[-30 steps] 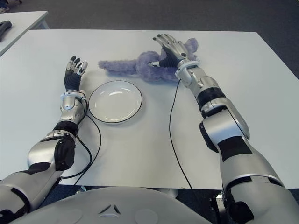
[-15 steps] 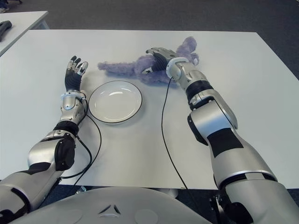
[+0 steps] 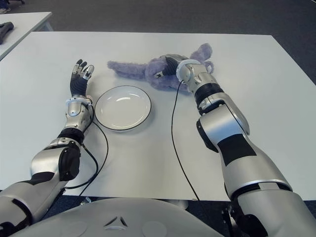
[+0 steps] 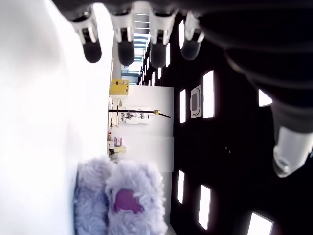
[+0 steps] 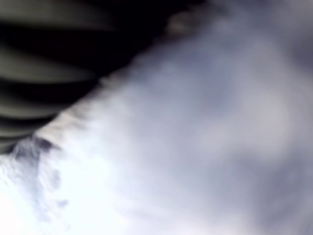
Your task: Put the doll into the plate.
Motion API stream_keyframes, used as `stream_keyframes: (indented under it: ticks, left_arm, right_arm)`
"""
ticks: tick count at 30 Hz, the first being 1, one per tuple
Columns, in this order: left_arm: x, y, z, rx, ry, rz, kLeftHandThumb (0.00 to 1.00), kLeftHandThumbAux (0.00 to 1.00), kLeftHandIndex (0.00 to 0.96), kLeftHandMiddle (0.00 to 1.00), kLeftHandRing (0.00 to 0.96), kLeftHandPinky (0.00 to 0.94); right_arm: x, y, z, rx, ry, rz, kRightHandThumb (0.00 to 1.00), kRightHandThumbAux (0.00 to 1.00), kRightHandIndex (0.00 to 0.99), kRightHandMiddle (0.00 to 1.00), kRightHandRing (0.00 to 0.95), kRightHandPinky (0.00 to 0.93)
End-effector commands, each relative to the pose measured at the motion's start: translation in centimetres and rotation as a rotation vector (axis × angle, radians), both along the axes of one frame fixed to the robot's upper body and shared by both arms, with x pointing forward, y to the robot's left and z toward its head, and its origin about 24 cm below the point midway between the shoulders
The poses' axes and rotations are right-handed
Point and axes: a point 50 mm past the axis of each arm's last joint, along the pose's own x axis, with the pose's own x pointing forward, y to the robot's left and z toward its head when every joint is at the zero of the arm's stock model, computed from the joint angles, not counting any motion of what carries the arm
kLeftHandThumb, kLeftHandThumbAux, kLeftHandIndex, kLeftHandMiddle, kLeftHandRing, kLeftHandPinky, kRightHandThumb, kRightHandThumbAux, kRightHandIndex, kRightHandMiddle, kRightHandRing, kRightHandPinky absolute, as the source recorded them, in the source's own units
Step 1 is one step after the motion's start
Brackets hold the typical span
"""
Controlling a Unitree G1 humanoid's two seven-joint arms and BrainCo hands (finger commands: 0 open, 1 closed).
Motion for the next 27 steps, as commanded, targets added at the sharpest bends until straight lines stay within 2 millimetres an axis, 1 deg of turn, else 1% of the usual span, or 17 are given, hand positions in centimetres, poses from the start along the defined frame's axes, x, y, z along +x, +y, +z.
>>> stream_keyframes:
  ticks: [1, 9, 15, 16, 17, 18, 20, 21, 23, 25, 27]
  left_arm:
    - [-9.6, -2.9, -11.5, -0.144, 0.461, 0.039, 0.0, 0.522, 0.056, 0.099, 0.084, 0.075]
    - [-9.7, -3.1, -11.4, -0.134, 0.453, 0.027, 0.0, 0.5, 0.049, 0.083, 0.071, 0.073]
    - [-9.7, -3.1, -11.4, -0.138, 0.448, 0.022, 0.0, 0.493, 0.052, 0.081, 0.069, 0.073]
    - [-9.7, -3.1, -11.4, -0.139, 0.446, 0.022, 0.0, 0.489, 0.054, 0.08, 0.069, 0.074]
    - [-9.7, -3.1, -11.4, -0.139, 0.445, 0.021, 0.0, 0.483, 0.056, 0.08, 0.068, 0.076]
    - [-9.7, -3.1, -11.4, -0.14, 0.444, 0.021, 0.0, 0.482, 0.057, 0.08, 0.068, 0.076]
    - [-9.7, -3.1, -11.4, -0.141, 0.443, 0.021, 0.0, 0.479, 0.059, 0.08, 0.068, 0.077]
    - [-9.7, -3.1, -11.4, -0.141, 0.442, 0.021, 0.0, 0.476, 0.06, 0.08, 0.068, 0.076]
    - [-9.7, -3.2, -11.4, -0.142, 0.441, 0.021, 0.0, 0.475, 0.06, 0.08, 0.068, 0.073]
    - [-9.7, -3.2, -11.4, -0.143, 0.441, 0.021, 0.0, 0.475, 0.06, 0.08, 0.068, 0.073]
    - [-9.7, -3.2, -11.4, -0.144, 0.442, 0.023, 0.0, 0.475, 0.062, 0.081, 0.068, 0.068]
  right_arm:
    - [-6.4, -4.8, -12.4, -0.112, 0.376, -0.239, 0.209, 0.44, 0.0, 0.0, 0.0, 0.0]
    - [-7.3, -4.8, -13.7, -0.044, 0.351, -0.314, 0.232, 0.458, 0.0, 0.0, 0.0, 0.0]
    - [-7.5, -5.3, -13.9, 0.0, 0.316, -0.372, 0.226, 0.474, 0.0, 0.0, 0.0, 0.0]
    - [-7.6, -5.6, -13.9, 0.014, 0.299, -0.395, 0.231, 0.495, 0.073, 0.072, 0.145, 0.171]
    - [-7.6, -5.8, -13.9, 0.023, 0.286, -0.411, 0.275, 0.538, 0.229, 0.197, 0.316, 0.389]
    - [-7.6, -5.9, -13.9, 0.035, 0.27, -0.43, 0.287, 0.548, 0.269, 0.228, 0.36, 0.444]
    - [-7.6, -6.1, -13.9, 0.067, 0.25, -0.465, 0.368, 0.584, 0.403, 0.341, 0.394, 0.5]
    - [-7.6, -6.3, -13.8, 0.085, 0.243, -0.484, 0.621, 0.68, 0.423, 0.552, 0.593, 0.65]
    - [-7.7, -6.5, -13.8, 0.12, 0.23, -0.518, 0.697, 0.708, 0.43, 0.629, 0.669, 0.715]
    - [-7.8, -6.6, -13.9, 0.146, 0.217, -0.543, 0.706, 0.711, 0.432, 0.642, 0.682, 0.726]
    - [-7.9, -7.0, -13.9, 0.188, 0.193, -0.583, 0.711, 0.71, 0.436, 0.712, 0.737, 0.791]
